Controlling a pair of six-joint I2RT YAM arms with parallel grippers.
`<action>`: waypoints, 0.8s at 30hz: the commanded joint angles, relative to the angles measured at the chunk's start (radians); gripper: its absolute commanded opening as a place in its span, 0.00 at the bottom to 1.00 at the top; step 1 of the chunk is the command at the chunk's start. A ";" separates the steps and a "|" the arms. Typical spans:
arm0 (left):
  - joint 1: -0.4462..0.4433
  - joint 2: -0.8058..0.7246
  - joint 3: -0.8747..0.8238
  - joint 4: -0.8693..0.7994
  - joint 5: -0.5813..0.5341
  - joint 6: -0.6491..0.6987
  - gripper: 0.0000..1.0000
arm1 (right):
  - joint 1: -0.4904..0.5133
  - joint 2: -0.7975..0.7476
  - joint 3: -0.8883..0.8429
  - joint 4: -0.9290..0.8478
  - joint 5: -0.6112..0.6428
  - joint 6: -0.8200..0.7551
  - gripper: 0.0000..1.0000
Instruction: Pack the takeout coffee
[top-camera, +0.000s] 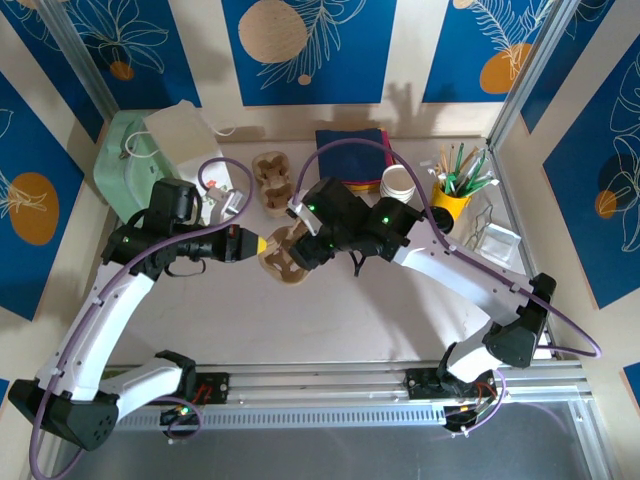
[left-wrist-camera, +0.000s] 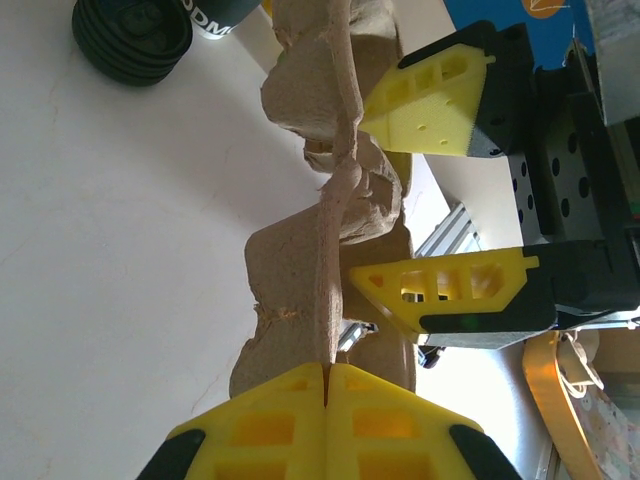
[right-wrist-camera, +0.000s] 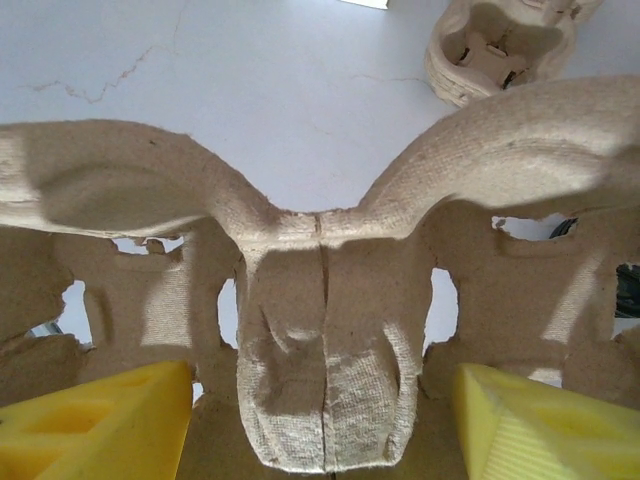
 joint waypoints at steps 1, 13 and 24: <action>-0.003 -0.015 0.012 -0.003 0.033 0.010 0.00 | 0.009 0.009 0.010 0.018 -0.001 -0.007 0.69; -0.006 -0.007 0.007 0.018 0.037 -0.005 0.00 | 0.001 0.021 0.003 0.025 -0.024 0.009 0.69; -0.007 0.001 0.003 0.019 0.028 -0.002 0.00 | -0.009 0.009 -0.006 0.038 -0.016 0.013 0.52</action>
